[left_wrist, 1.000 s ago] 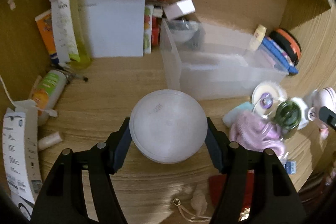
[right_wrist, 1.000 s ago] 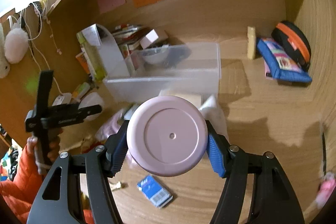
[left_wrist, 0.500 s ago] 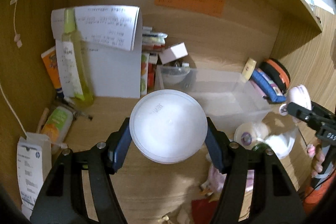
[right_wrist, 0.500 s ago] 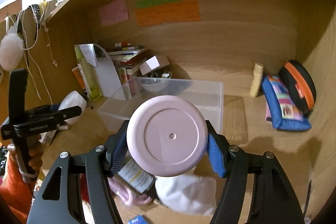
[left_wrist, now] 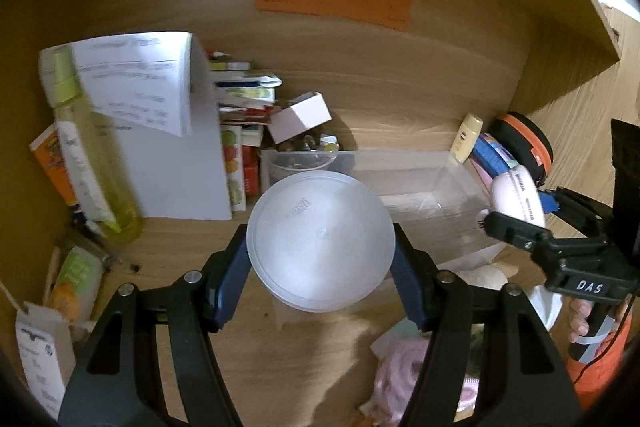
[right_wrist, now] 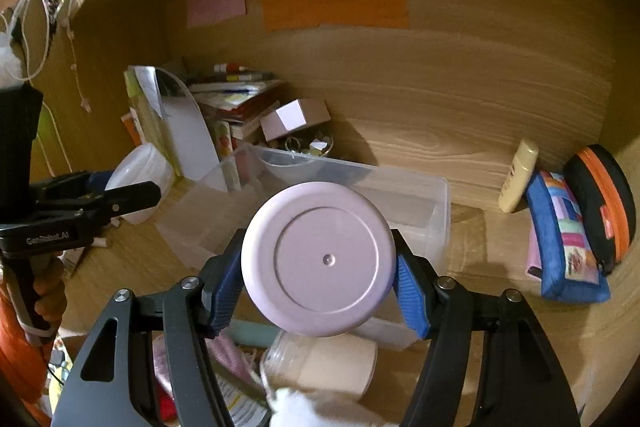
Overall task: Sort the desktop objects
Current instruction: 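Carry both lids over the clear box and open both tools to drop them inside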
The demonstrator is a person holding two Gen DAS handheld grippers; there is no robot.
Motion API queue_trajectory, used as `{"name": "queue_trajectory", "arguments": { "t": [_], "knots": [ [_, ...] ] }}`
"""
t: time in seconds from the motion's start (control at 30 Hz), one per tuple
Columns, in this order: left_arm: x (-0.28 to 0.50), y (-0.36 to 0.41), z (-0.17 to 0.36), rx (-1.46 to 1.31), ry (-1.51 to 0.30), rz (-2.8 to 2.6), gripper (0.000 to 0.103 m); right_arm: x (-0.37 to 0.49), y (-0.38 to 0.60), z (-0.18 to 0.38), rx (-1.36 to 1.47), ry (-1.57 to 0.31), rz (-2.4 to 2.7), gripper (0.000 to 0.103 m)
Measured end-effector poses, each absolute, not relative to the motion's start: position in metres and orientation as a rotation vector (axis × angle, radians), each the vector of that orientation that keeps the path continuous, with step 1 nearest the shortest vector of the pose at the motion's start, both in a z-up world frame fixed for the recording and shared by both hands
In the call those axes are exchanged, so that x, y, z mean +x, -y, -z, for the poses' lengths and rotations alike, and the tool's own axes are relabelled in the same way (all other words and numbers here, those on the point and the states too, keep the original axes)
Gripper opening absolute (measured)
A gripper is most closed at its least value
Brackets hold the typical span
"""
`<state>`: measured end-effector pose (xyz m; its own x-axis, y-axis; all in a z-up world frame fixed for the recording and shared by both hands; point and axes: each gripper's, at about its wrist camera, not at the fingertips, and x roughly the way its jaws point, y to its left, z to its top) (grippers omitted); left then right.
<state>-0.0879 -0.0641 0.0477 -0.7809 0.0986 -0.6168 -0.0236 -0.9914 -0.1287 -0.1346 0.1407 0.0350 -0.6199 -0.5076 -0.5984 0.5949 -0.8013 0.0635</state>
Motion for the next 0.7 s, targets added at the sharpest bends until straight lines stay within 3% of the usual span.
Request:
{"name": "queue_trajectory", "arguments": {
  "t": [0.7],
  "knots": [
    [-0.14, 0.04, -0.006, -1.192, 0.077, -2.814, 0.065, -0.178, -0.115, -0.004, 1.025, -0.311, 2.248, 0.063]
  ]
}}
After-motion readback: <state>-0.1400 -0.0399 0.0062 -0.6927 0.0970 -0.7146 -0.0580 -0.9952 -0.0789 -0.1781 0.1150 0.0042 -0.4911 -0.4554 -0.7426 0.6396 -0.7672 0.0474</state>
